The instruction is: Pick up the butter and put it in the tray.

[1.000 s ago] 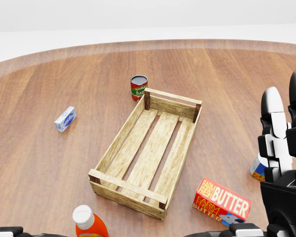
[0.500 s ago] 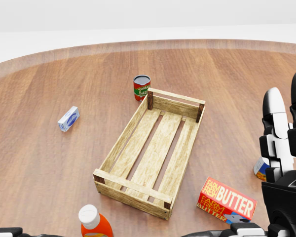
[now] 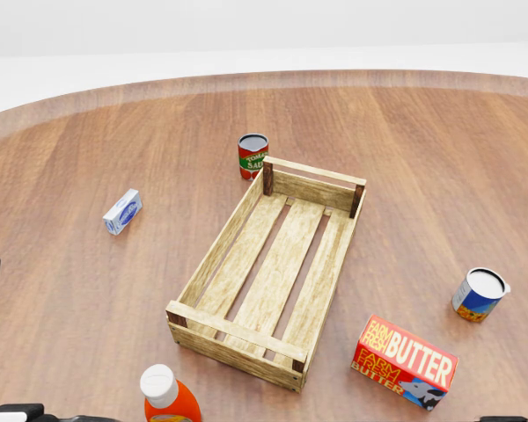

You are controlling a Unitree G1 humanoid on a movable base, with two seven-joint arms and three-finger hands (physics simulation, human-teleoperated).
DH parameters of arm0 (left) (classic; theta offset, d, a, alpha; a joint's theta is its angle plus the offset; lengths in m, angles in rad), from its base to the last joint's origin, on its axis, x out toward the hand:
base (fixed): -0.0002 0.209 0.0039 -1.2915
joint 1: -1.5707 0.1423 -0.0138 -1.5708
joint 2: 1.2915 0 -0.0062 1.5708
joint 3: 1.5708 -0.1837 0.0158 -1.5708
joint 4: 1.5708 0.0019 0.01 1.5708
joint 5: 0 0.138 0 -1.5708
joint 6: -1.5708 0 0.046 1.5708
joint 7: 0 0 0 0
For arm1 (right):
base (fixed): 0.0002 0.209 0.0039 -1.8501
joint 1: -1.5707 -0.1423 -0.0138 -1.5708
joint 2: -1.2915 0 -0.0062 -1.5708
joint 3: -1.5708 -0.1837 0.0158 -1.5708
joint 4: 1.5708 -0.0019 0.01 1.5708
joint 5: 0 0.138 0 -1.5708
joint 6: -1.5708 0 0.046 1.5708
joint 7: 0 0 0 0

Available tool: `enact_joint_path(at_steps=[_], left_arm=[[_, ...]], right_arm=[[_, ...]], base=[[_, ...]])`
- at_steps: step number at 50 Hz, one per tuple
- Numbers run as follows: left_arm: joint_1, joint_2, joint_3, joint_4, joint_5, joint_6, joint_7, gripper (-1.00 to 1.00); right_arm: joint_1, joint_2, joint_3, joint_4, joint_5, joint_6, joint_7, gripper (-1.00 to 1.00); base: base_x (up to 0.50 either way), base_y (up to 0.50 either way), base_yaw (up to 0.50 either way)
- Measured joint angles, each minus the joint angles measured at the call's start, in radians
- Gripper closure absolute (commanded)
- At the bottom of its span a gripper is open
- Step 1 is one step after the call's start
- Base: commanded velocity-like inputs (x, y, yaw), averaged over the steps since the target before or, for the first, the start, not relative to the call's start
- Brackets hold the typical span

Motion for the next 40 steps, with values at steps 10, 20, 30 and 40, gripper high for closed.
enact_joint_path(at_steps=[10, 20, 30, 40], left_arm=[[-0.005, 0.001, 0.004, 0.005, -0.002, 0.0, 0.001, -1.0], [-0.007, 0.0, 0.01, -0.001, -0.006, 0.0, -0.001, -1.0], [-0.007, 0.0, 0.01, -0.004, -0.006, 0.0, -0.002, -1.0], [-0.005, 0.0, 0.009, -0.007, -0.005, 0.0, -0.002, -1.0]], right_arm=[[-0.048, 0.013, -0.183, 0.007, -0.062, 0.0, 0.169, -1.0], [-0.103, -0.03, -0.228, 0.113, -0.138, 0.0, 0.214, -1.0], [-0.175, -0.103, -0.189, 0.355, -0.211, 0.0, 0.171, -1.0], [-0.216, -0.154, -0.136, 0.551, -0.258, 0.0, 0.131, -1.0]], base=[[0.0, 0.0, 0.0], [0.0, 0.0, 0.0], [0.0, 0.0, 0.0], [0.0, 0.0, 0.0]])
